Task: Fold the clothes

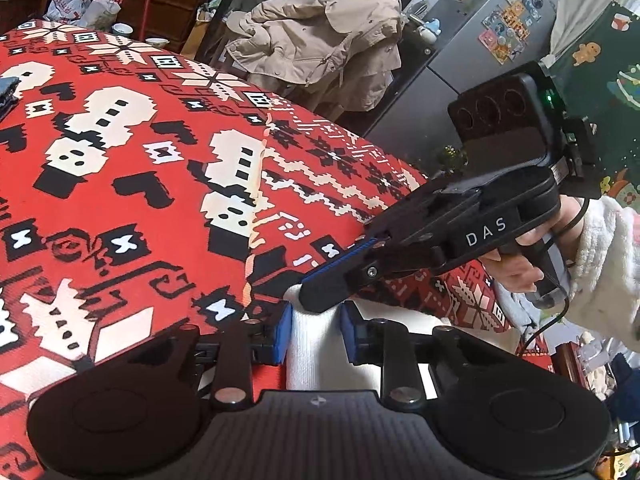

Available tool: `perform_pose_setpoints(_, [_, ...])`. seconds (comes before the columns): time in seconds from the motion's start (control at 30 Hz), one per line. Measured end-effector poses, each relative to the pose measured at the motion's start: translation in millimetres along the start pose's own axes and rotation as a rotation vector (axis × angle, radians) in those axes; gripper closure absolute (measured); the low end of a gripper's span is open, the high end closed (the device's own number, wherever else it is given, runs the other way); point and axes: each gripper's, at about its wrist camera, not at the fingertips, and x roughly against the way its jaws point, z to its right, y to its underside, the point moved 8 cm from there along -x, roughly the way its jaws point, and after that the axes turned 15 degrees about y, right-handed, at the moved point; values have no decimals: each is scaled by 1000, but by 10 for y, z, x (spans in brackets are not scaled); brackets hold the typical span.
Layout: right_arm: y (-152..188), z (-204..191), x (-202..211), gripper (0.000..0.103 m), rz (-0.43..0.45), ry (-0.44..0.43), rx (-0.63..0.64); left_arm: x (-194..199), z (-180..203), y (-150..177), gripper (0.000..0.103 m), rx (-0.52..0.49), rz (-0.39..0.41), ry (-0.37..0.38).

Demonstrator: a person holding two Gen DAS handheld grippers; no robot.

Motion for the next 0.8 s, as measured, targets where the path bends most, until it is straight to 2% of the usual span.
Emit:
perform_pose_setpoints(0.13, [0, 57, 5, 97, 21, -6, -44, 1, -14, 3, 84, 8, 9, -3])
perform_pose_setpoints(0.23, [-16, 139, 156, 103, 101, 34, -97, 40, -9, -12, 84, 28, 10, 2])
perform_pose_setpoints(0.27, [-22, 168, 210, 103, 128, 47, -115, 52, -11, -17, 82, 38, 9, 3])
perform_pose_setpoints(0.33, [-11, 174, 340, 103, 181, 86, -143, 112, -9, -36, 69, 39, 23, -11])
perform_pose_setpoints(0.4, [47, 95, 454, 103, 224, 170, -142, 200, 14, -60, 67, 26, 45, -21])
perform_pose_setpoints(0.47, [154, -26, 567, 103, 266, 293, -140, 297, 54, -85, 71, 5, 66, -30])
perform_pose_setpoints(0.53, [325, -168, 680, 102, 312, 444, -162, 382, 125, -102, 90, -18, 83, -32])
perform_pose_setpoints(0.63, [691, -347, 729, 101, 354, 641, -233, 407, 275, -77, 95, -44, 85, 3])
perform_pose_setpoints(0.7, [907, -439, 698, 101, 404, 690, -327, 305, 381, -14, 96, -71, 50, 25])
perform_pose_setpoints(0.8, [1150, -503, 599, 100, 468, 744, -468, 120, 471, 69, 96, -114, 8, 12])
